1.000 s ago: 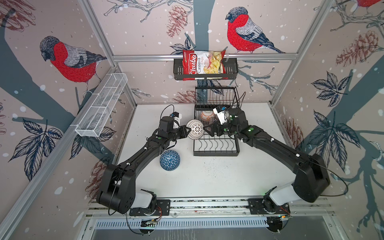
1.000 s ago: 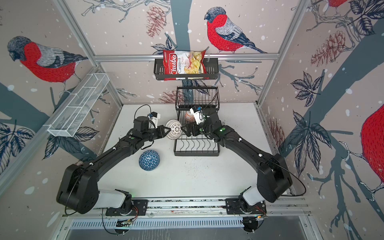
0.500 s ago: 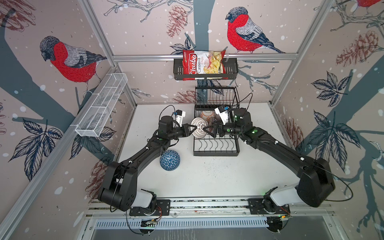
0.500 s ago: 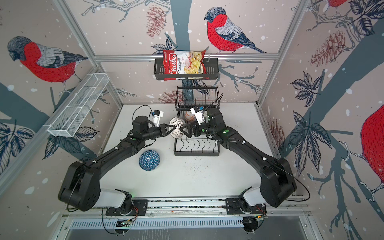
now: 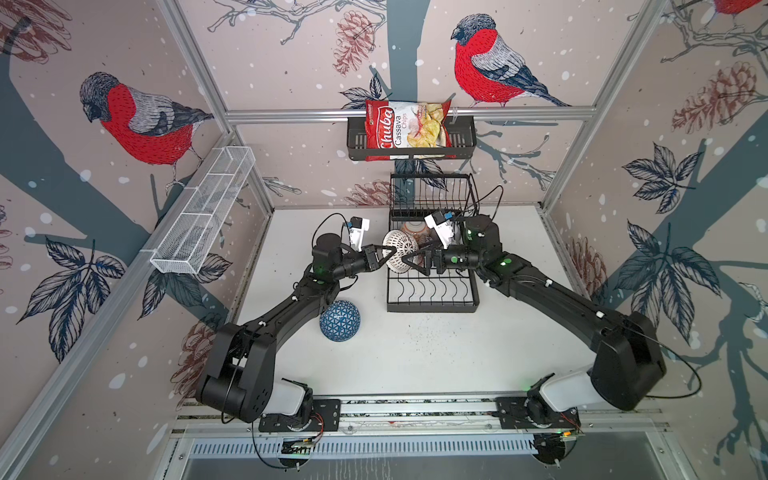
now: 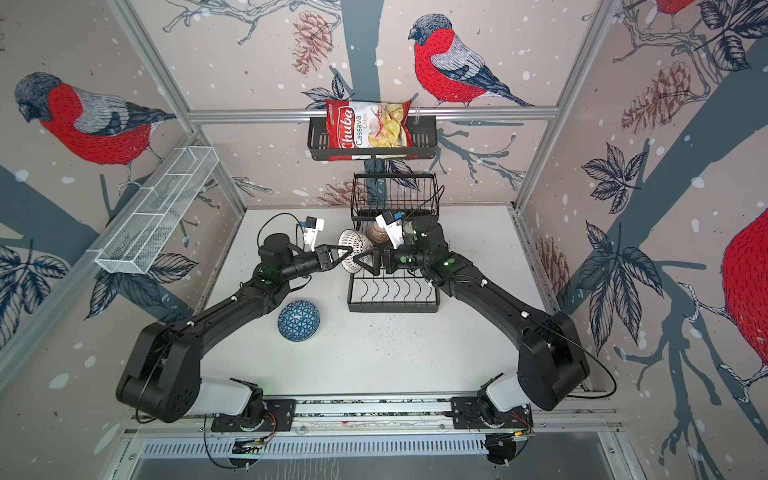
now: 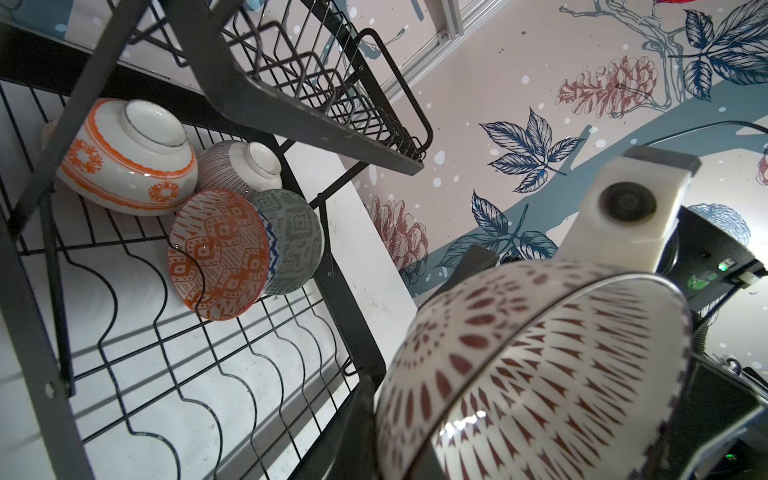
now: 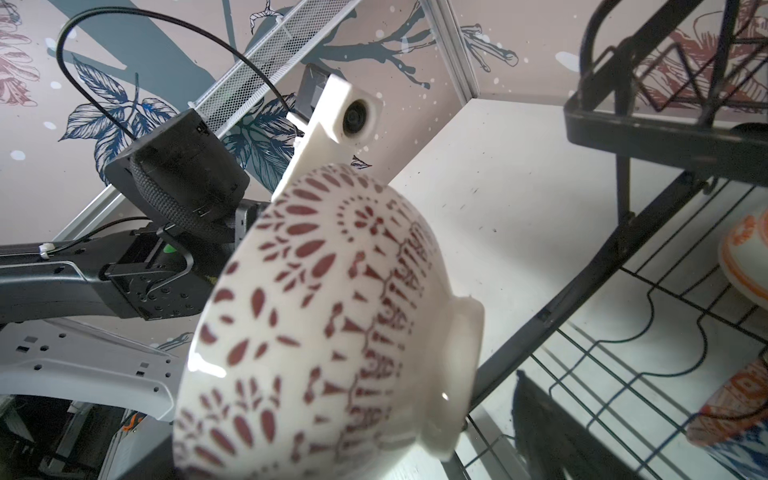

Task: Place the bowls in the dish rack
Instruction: 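Open the left gripper, leaving the bowl in the right gripper beside the rack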

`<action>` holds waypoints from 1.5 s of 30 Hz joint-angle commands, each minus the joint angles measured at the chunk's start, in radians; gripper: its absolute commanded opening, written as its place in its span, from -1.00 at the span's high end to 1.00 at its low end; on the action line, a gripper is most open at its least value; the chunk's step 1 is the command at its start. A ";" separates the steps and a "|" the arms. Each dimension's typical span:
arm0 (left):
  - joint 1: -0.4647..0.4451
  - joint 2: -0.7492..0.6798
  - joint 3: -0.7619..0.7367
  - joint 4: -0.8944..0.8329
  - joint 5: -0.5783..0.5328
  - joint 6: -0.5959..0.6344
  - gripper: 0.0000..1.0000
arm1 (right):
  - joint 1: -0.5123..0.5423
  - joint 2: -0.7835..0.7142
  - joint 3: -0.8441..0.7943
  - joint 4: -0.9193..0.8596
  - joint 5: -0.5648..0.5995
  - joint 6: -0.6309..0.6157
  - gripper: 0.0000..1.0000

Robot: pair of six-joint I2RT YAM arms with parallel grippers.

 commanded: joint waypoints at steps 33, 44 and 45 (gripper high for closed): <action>0.008 0.017 -0.004 -0.018 -0.003 0.059 0.03 | 0.017 0.009 0.005 0.014 0.161 0.030 0.18; 0.008 -0.052 0.064 -0.337 -0.230 0.233 0.02 | 0.017 0.015 0.021 -0.100 0.372 -0.027 0.18; 0.009 -0.059 0.065 -0.356 -0.253 0.243 0.02 | 0.017 0.013 0.020 -0.110 0.394 -0.028 0.18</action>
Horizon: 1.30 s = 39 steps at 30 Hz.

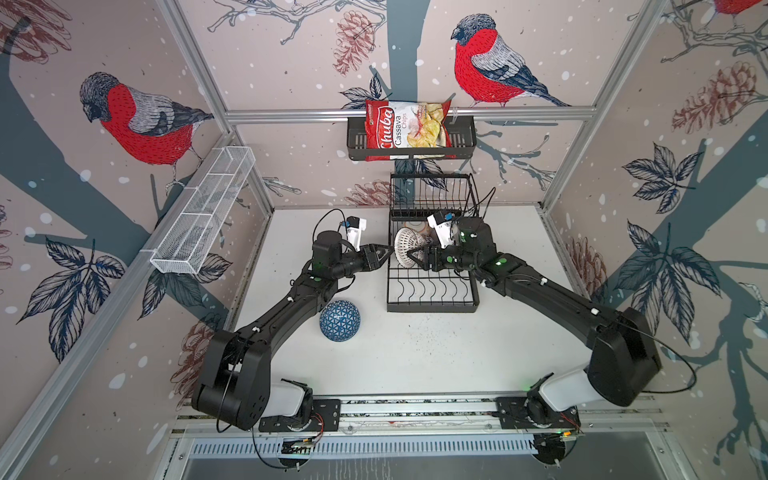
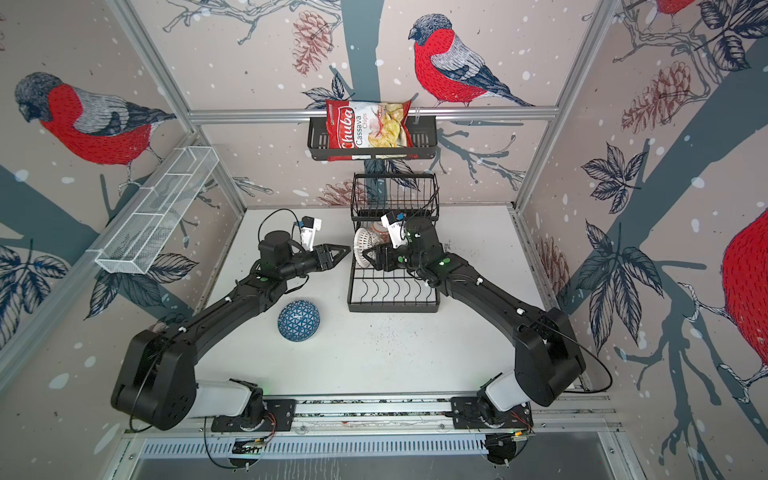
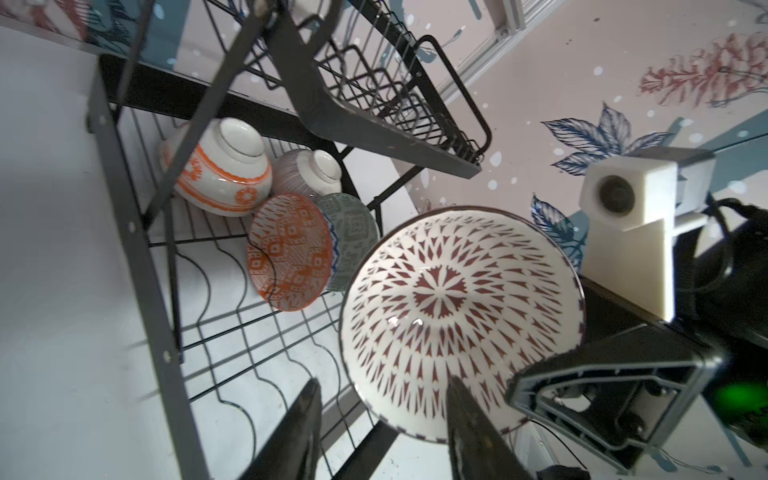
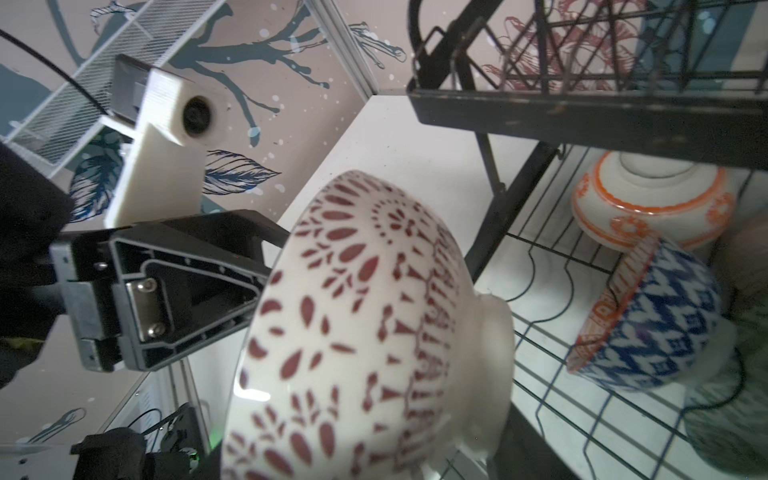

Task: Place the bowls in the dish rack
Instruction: 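Open the left gripper, leaving the bowl in the right gripper beside the rack, then lower the white red-patterned bowl into the rack slot with the right gripper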

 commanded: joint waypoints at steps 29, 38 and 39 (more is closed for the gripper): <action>0.003 -0.069 0.009 -0.228 -0.306 0.151 0.02 | -0.054 -0.086 -0.120 -0.238 0.462 -0.072 0.20; 0.003 -0.108 -0.045 -0.149 -0.320 0.136 0.03 | -0.046 -0.078 -0.112 -0.346 0.487 -0.082 0.21; 0.003 -0.111 -0.049 -0.138 -0.319 0.136 0.02 | -0.044 -0.078 -0.111 -0.356 0.490 -0.083 0.21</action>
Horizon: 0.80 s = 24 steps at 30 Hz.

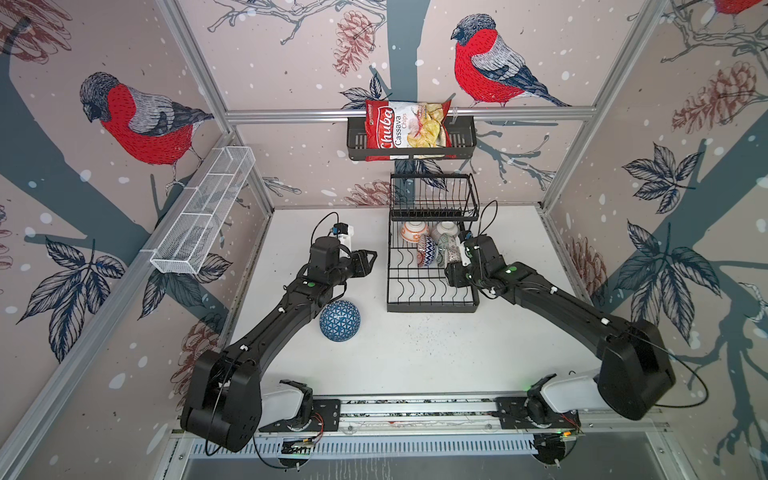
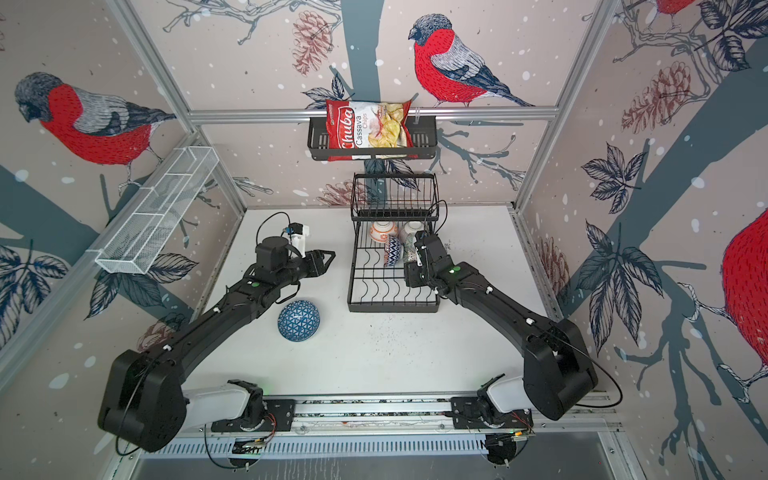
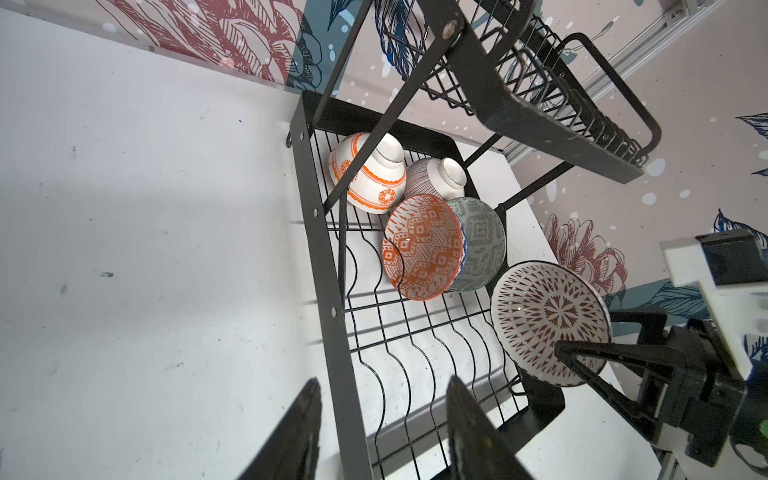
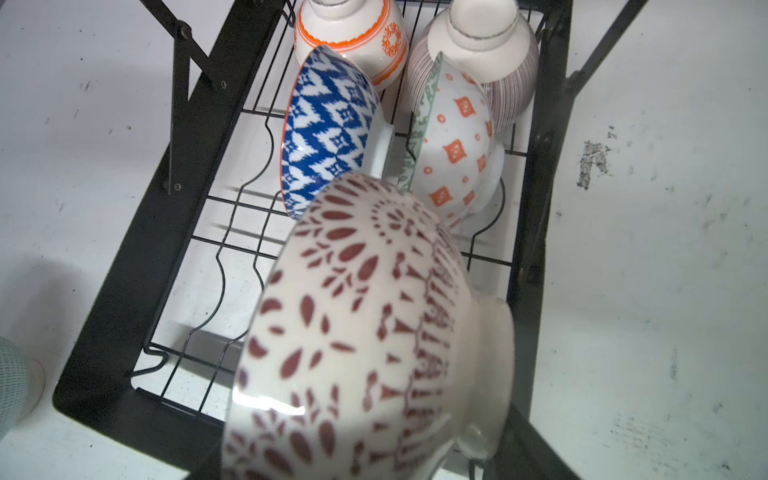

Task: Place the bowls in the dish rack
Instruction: 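Lower the white red-patterned bowl into the rack slot with the right gripper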

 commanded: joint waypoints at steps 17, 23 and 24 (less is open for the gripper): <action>0.006 0.026 -0.011 0.128 -0.005 0.010 0.02 | 0.033 0.087 0.011 -0.092 0.069 -0.013 0.21; 0.012 0.028 -0.015 0.132 -0.004 0.011 0.02 | 0.033 0.109 0.010 -0.079 0.053 -0.008 0.21; 0.012 0.028 -0.015 0.130 -0.003 0.012 0.02 | 0.032 0.111 0.008 -0.078 0.051 -0.006 0.21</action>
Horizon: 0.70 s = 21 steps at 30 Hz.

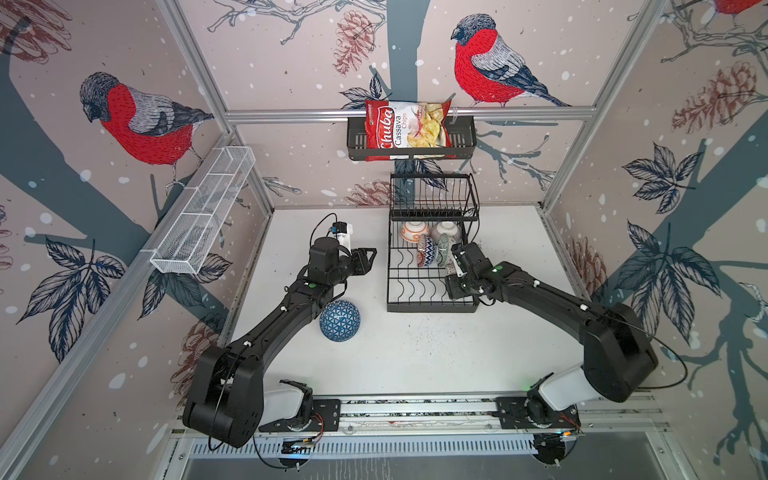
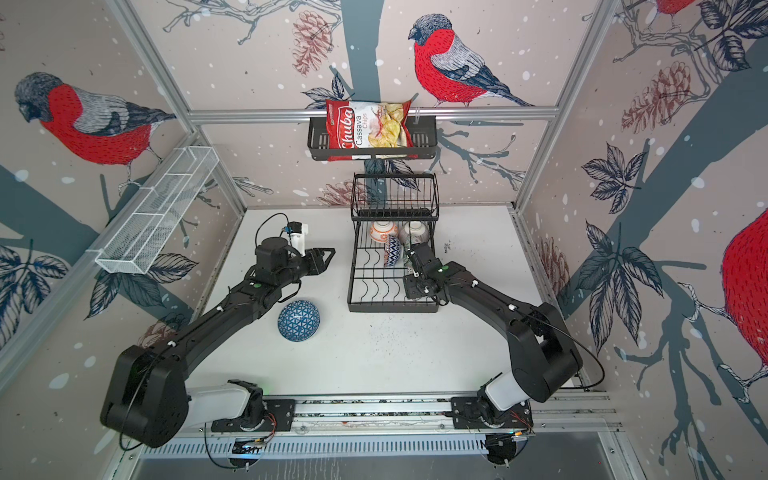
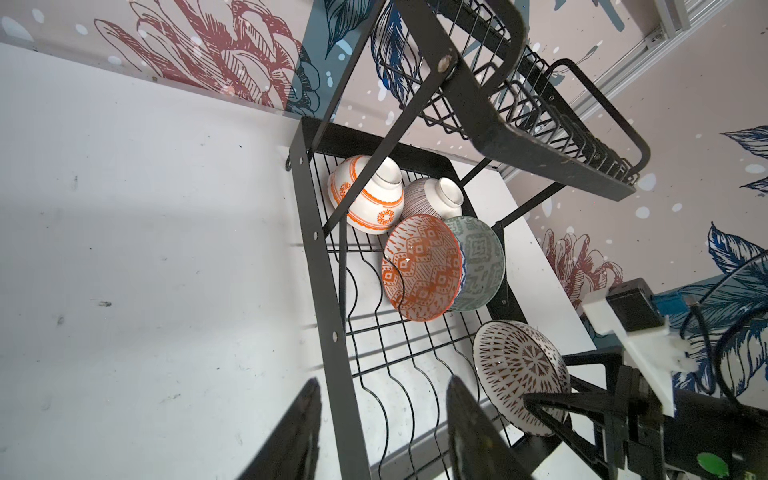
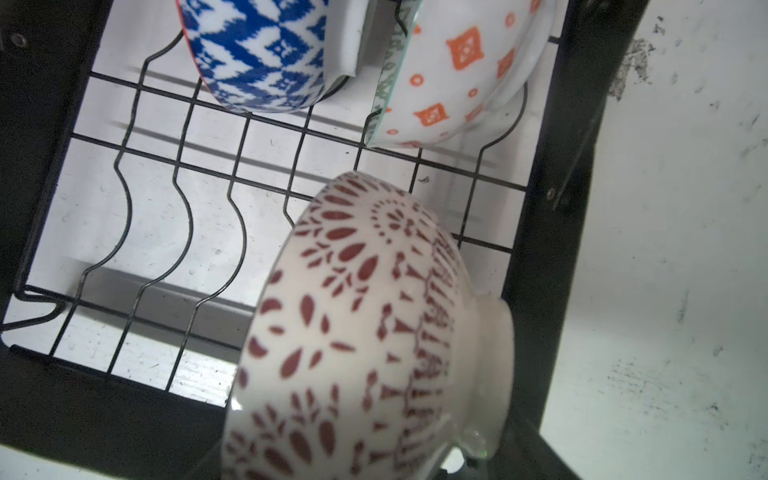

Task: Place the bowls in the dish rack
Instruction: 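Lower the white red-patterned bowl into the rack slot with the right gripper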

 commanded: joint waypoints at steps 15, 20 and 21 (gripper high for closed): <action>0.016 0.018 -0.009 0.040 0.009 0.010 0.02 | 0.002 0.040 -0.028 0.072 -0.041 0.065 0.19; 0.018 0.018 -0.016 0.052 0.013 0.006 0.02 | 0.002 0.045 -0.036 0.074 -0.045 0.074 0.11; 0.019 0.018 -0.016 0.053 0.014 0.006 0.02 | 0.002 0.047 -0.038 0.074 -0.045 0.075 0.09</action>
